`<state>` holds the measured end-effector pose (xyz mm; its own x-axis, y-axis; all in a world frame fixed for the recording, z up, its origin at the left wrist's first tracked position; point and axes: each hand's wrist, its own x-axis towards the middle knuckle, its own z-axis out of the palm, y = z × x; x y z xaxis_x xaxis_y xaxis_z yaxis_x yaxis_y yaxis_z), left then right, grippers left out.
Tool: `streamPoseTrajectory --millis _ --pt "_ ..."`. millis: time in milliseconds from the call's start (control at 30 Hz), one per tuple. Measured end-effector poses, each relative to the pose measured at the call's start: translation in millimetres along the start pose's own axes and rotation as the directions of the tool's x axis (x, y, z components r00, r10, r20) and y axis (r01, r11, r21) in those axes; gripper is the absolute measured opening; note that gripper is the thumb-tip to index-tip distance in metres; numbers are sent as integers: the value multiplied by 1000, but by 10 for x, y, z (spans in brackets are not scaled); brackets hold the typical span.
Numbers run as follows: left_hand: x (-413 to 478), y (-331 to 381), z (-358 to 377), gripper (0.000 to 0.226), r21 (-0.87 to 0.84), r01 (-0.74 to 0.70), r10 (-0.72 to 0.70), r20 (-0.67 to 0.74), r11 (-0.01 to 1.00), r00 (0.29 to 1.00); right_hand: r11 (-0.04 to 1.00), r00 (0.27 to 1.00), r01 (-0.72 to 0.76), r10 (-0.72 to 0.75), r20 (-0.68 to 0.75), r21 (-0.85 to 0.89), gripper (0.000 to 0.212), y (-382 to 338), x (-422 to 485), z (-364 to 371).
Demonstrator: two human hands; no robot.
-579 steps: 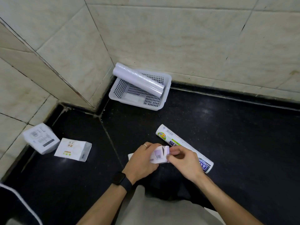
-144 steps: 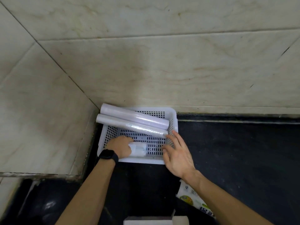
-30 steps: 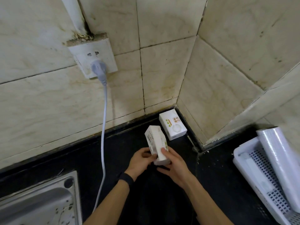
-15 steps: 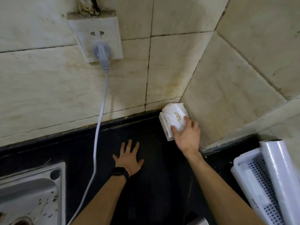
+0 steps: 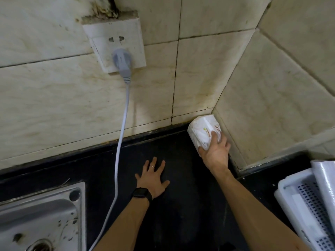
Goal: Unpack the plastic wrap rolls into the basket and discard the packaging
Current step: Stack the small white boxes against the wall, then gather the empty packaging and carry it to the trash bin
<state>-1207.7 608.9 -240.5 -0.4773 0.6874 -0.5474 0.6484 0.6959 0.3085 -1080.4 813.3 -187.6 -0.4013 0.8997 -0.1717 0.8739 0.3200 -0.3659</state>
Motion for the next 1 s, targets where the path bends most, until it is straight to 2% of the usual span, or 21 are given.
streamPoseTrajectory --millis 233,300,433,567,767,1000 --pt "-34 35 -36 81 14 7 -7 15 1000 1000 998 999 14 -12 38 -57 90 20 -53 -86" --pt "-54 51 -61 81 24 4 -5 32 1000 999 999 1000 27 -27 1 -34 91 10 -162 -195" --pt "-176 94 -155 71 97 -58 54 39 994 998 993 990 87 -76 -119 84 72 124 -668 -440" --pt "-498 273 -221 62 116 -186 190 -21 976 982 981 985 106 -81 -154 160 52 427 -1383 -609" --pt "-1153 780 -261 57 199 -437 467 -143 877 872 981 991 30 -4 -133 191 42 800 -2506 -738" --pt "-1864 1394 124 57 284 -612 643 -20 738 766 962 979 -149 176 -103 227 42 1465 -3629 -686"
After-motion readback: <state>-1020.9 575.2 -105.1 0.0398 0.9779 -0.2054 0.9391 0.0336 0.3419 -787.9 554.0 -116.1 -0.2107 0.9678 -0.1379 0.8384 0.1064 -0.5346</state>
